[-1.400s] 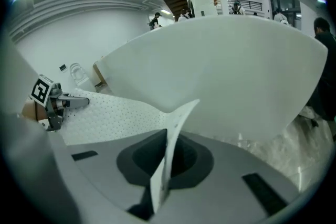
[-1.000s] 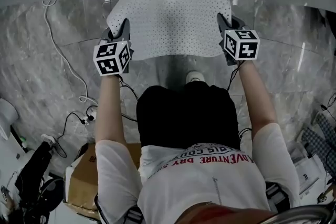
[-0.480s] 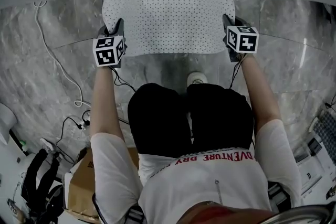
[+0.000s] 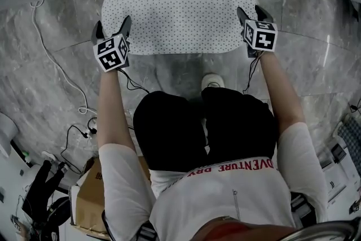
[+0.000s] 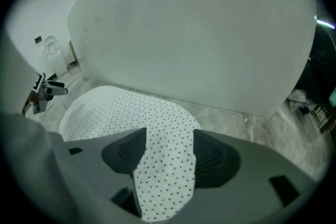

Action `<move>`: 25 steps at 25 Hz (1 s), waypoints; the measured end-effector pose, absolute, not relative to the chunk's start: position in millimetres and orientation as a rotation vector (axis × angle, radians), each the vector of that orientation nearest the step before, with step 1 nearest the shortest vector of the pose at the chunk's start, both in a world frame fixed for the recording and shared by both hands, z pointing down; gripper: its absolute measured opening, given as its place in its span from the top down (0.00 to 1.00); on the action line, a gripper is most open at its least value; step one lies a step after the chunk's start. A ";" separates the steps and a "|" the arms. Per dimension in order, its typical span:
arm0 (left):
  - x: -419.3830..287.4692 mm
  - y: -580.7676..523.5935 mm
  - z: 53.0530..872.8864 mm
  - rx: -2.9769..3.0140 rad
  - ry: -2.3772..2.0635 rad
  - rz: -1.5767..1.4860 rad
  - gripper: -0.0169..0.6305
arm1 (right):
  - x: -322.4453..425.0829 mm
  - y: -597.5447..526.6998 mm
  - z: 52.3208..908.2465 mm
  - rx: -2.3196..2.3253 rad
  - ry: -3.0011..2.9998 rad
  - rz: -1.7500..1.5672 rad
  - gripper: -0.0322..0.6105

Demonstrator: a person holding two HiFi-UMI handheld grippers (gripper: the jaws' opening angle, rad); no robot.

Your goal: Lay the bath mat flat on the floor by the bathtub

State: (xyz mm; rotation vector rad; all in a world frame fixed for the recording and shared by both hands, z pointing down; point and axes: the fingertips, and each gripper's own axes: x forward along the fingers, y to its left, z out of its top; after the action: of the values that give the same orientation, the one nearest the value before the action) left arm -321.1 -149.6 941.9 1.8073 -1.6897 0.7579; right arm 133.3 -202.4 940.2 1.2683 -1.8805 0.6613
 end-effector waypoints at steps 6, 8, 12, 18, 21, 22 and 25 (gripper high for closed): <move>-312.0 -154.9 922.9 1.827 -1.646 0.744 0.28 | 123.5 -201.6 932.3 1.249 -1.903 0.659 0.56; -300.8 -157.3 914.3 1.863 -1.605 0.718 0.28 | 117.7 -198.9 928.1 1.236 -1.911 0.671 0.56; -290.2 -165.5 887.2 1.928 -1.659 0.704 0.65 | 104.9 -196.0 908.6 1.210 -1.955 0.676 0.76; -278.6 -165.5 838.9 1.912 -1.683 0.680 0.96 | 78.1 -192.4 841.1 1.170 -2.146 0.663 0.94; -260.5 -155.8 790.2 1.938 -1.662 0.652 0.96 | 68.8 -181.6 787.0 1.154 -2.226 0.628 0.94; -251.9 -151.6 769.2 1.941 -1.651 0.635 0.96 | 67.9 -176.8 765.8 1.149 -2.244 0.614 0.94; -220.9 -138.6 697.1 1.985 -1.606 0.593 0.96 | 67.9 -158.0 700.1 1.128 -2.280 0.582 0.94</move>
State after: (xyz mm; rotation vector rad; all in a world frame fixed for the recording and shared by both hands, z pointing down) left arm -220.9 -138.6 697.1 1.9853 -1.6058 0.5929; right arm 67.9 -158.0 700.1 1.1278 -2.2805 0.5821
